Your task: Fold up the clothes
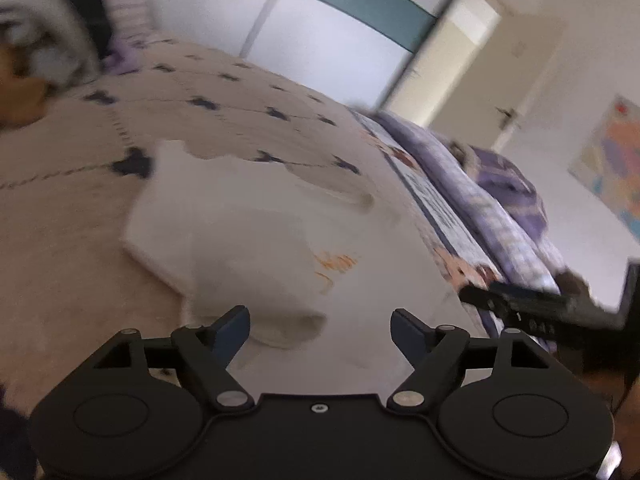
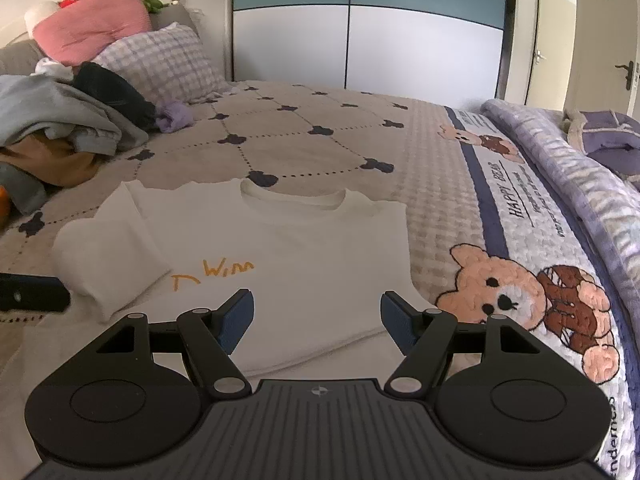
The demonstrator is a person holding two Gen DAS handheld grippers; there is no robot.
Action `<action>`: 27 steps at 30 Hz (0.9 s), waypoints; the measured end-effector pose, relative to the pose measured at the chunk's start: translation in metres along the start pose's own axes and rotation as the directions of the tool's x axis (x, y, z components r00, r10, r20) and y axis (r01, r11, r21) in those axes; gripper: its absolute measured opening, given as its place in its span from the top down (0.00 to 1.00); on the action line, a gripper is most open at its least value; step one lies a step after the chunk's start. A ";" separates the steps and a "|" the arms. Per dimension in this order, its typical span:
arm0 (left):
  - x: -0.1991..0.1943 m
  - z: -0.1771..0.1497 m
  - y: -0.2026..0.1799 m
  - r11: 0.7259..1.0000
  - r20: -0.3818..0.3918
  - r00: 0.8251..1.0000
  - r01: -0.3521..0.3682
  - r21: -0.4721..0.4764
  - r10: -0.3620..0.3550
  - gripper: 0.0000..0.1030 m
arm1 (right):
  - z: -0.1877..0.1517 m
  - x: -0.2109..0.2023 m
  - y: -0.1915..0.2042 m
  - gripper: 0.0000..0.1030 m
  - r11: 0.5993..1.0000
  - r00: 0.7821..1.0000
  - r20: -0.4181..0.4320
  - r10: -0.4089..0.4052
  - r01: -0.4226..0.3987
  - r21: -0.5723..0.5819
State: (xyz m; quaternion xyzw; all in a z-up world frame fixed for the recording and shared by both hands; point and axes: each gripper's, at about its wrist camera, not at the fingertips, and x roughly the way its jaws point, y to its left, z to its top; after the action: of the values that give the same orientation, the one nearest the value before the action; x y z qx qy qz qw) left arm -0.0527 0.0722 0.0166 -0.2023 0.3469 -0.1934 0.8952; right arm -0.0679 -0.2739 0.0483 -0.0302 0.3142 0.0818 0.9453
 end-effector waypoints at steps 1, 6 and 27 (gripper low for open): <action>-0.001 0.003 0.004 1.000 0.007 1.000 -0.006 -0.028 0.007 0.27 | 0.001 0.001 0.001 0.26 1.000 1.000 0.001 0.002 -0.002 -0.001; 0.000 0.016 0.013 0.997 0.061 0.996 -0.060 -0.048 0.063 0.27 | 0.003 0.005 0.007 0.26 1.000 1.000 -0.006 0.020 -0.020 0.008; 0.033 -0.018 -0.042 0.962 -0.088 0.984 0.169 0.216 -0.153 0.82 | 0.005 0.011 0.013 0.26 0.991 0.992 -0.035 0.122 -0.119 0.062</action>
State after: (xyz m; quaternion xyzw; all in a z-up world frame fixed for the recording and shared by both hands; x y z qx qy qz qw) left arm -0.0510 0.0163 0.0071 -0.1216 0.3367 -0.3102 0.8807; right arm -0.0583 -0.2588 0.0460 0.0155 0.3361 0.1287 0.9329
